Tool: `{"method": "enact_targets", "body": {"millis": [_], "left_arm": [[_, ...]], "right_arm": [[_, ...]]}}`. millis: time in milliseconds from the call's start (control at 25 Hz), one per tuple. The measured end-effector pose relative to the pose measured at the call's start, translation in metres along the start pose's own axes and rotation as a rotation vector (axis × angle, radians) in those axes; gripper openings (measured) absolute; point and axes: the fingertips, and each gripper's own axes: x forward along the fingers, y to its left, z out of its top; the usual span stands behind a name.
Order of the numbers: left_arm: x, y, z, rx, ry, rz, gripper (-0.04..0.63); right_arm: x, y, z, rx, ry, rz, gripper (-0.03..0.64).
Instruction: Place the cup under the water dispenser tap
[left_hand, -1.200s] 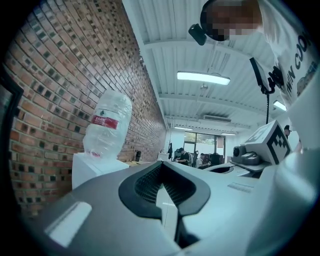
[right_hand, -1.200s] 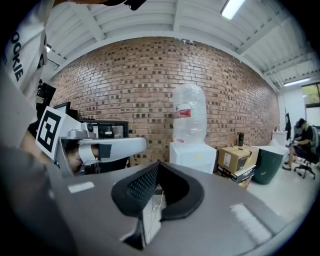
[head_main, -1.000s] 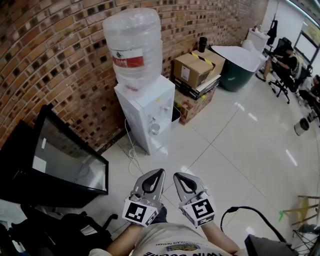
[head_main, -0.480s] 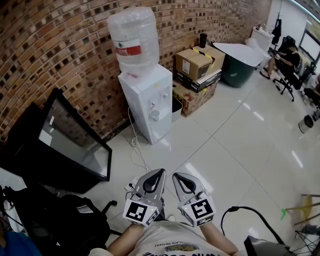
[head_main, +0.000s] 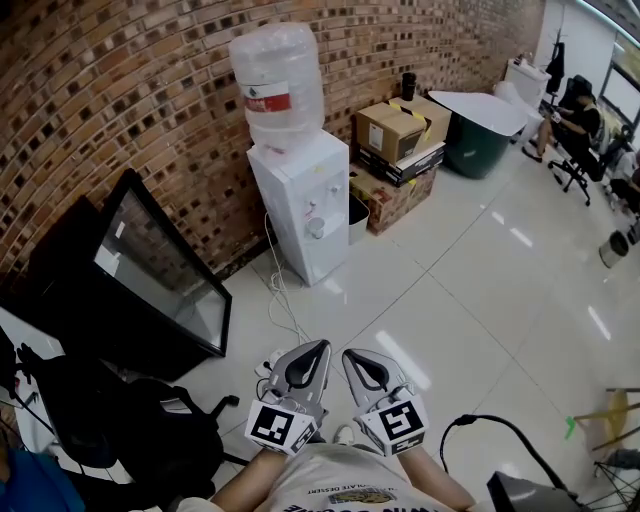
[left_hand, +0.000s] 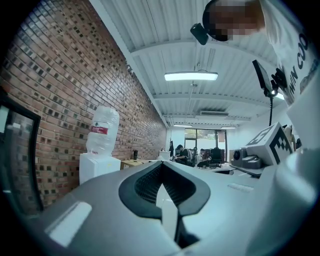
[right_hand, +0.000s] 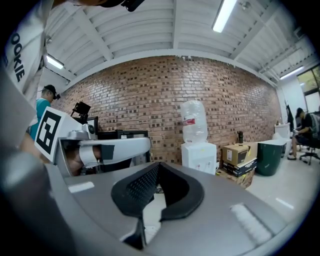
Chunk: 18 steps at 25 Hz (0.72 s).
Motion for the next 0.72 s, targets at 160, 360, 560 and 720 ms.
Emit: {"method": "enact_targets", "body": {"millis": [160,360,560,720], "left_arm": [[-0.017,-0.003,-0.001,-0.002,0.008,-0.007,-0.009],[-0.034,-0.001,0.003,-0.004,0.004,-0.02,-0.009],[-0.046,0.004,0.005,-0.006,0.006,-0.034,-0.009],[-0.052,0.007,0.004,-0.006,-0.002,-0.046,-0.009]], "right_arm": [[-0.005,0.016,0.0,-0.001,-0.007,-0.004,0.006],[-0.005,0.035,0.002,-0.003,-0.008,-0.015,0.006],[-0.001,0.046,0.005,-0.016,-0.011,-0.027,0.005],[0.004,0.05,0.005,-0.018,-0.013,-0.035,0.005]]}}
